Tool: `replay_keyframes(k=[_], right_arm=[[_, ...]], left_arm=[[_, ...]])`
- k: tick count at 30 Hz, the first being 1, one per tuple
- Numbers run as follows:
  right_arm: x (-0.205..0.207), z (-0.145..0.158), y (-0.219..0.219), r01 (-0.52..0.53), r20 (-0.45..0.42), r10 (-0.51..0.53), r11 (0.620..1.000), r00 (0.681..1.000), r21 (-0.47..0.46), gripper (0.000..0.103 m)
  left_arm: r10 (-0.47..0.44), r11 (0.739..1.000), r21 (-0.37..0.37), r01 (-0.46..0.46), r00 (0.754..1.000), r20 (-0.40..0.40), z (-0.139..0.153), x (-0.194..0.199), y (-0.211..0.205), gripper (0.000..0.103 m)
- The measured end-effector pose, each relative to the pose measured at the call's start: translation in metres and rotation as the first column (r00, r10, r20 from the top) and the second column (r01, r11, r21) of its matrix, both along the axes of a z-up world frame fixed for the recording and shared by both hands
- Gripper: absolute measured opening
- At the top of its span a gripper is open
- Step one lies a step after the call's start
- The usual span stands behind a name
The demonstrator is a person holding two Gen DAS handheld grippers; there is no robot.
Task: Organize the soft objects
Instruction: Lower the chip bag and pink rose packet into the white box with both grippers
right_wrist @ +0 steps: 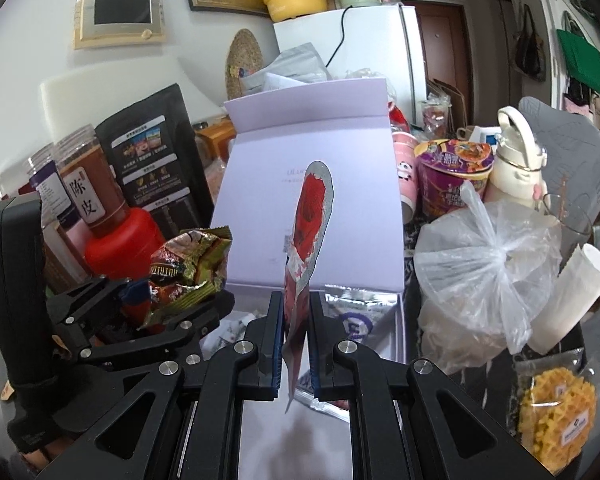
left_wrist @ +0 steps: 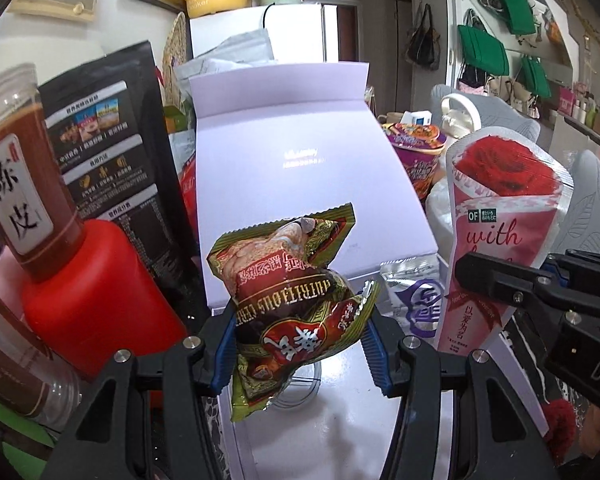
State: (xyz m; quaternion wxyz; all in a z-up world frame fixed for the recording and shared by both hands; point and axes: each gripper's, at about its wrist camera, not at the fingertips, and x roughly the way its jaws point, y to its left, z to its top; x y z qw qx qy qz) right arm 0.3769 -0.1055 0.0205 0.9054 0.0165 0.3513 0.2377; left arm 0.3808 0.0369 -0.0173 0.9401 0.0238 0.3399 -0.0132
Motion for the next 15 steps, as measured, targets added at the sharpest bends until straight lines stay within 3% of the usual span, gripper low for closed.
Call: replay_keyframes(k=[6, 15], right_arm=[[0.006, -0.012, 0.004, -0.016, -0.034, 0.016, 1.000, 0.999, -0.002, 0.011], [0.016, -0.027, 0.006, -0.012, -0.089, 0.009, 0.999, 0.996, -0.029, 0.011]], left_arm=[[0.000, 1.000, -0.017, -0.001, 0.997, -0.078, -0.017, 0.013, 0.005, 0.053], [0.030, 1.000, 0.004, -0.030, 0.994, -0.101, -0.025, 0.017, 0.010, 0.053]])
